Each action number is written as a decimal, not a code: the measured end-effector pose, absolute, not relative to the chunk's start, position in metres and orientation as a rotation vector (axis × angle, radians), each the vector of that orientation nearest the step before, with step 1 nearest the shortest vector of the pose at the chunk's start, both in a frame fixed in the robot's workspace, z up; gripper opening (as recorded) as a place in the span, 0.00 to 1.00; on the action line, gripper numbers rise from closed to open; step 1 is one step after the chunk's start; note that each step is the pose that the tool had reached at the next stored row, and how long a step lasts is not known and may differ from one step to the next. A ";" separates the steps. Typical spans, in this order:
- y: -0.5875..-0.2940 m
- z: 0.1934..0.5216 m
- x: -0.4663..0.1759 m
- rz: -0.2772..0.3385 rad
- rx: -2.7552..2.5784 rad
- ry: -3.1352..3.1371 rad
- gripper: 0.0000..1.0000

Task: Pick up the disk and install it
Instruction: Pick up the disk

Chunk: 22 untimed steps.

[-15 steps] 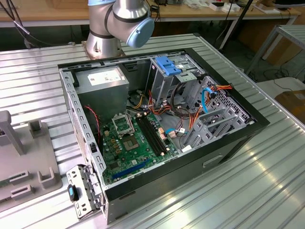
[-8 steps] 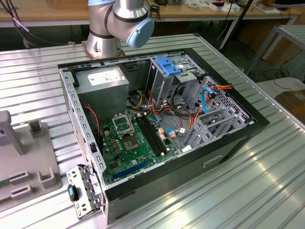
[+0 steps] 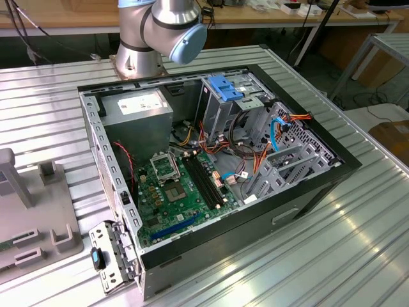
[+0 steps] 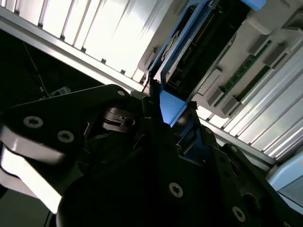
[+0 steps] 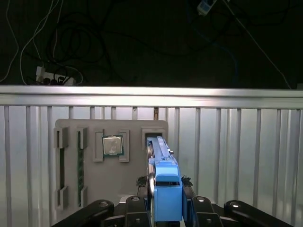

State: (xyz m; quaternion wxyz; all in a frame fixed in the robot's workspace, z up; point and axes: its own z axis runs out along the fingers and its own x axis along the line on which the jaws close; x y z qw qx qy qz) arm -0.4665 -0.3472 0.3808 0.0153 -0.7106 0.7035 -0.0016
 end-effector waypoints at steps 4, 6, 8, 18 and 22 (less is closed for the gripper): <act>-0.347 0.401 -0.466 -0.008 -2.210 2.187 0.36; -0.347 0.406 -0.466 -0.009 -2.209 2.187 0.36; -0.347 0.417 -0.466 -0.010 -2.209 2.186 0.36; -0.347 0.475 -0.466 -0.020 -2.204 2.182 0.36; -0.347 0.487 -0.466 -0.023 -2.203 2.180 0.36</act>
